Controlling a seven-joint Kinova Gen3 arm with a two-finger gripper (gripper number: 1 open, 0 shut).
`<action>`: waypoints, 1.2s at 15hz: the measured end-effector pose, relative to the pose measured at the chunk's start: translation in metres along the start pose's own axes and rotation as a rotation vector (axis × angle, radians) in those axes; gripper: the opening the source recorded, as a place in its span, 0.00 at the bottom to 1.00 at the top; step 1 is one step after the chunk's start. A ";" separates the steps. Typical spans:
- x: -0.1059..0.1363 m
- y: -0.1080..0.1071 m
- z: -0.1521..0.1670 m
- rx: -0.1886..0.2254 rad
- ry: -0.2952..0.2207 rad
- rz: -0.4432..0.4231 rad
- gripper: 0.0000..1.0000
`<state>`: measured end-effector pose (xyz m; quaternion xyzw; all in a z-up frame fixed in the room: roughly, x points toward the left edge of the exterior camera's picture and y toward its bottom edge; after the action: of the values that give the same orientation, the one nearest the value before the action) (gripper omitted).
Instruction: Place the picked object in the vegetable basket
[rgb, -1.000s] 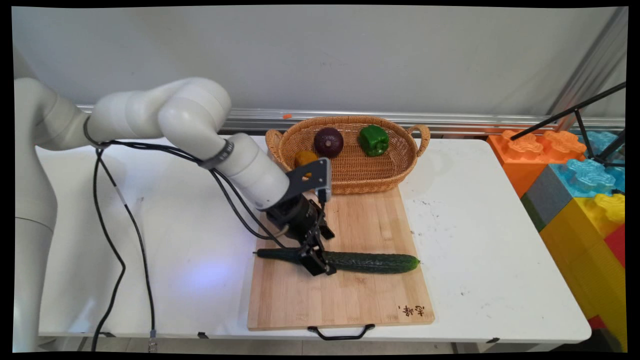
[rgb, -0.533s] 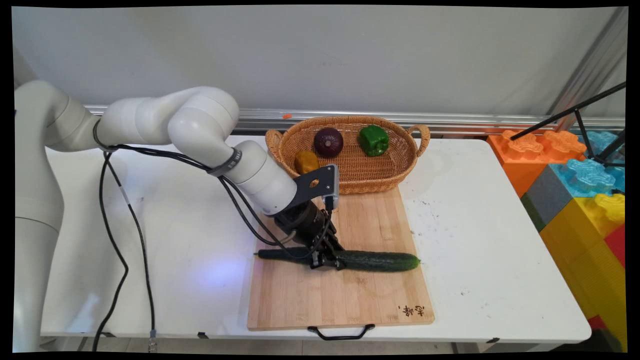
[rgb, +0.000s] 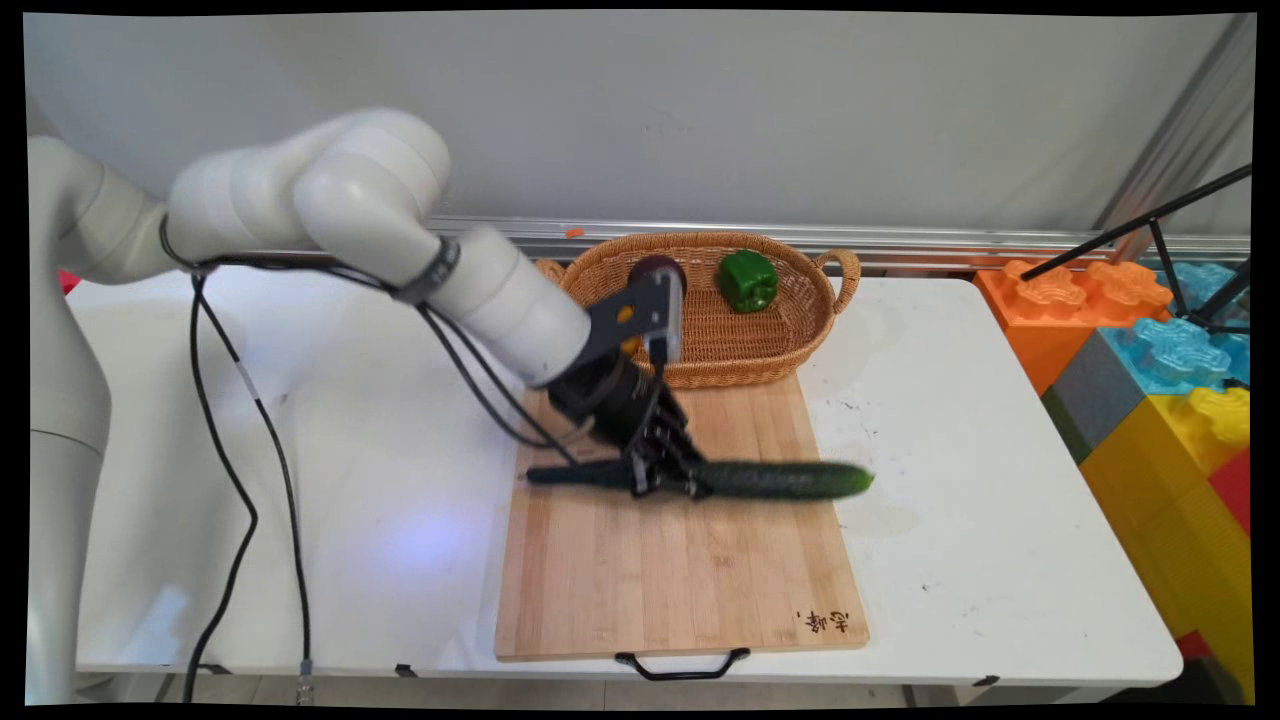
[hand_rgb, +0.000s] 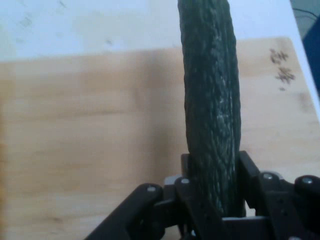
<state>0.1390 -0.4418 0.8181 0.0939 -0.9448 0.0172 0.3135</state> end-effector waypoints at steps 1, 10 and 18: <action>0.008 -0.005 -0.011 0.027 0.019 0.023 0.00; 0.048 -0.085 -0.040 0.262 0.129 0.158 0.00; 0.034 -0.148 0.015 0.316 0.122 0.214 0.00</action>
<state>0.1315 -0.5938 0.8225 0.0395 -0.9143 0.2040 0.3478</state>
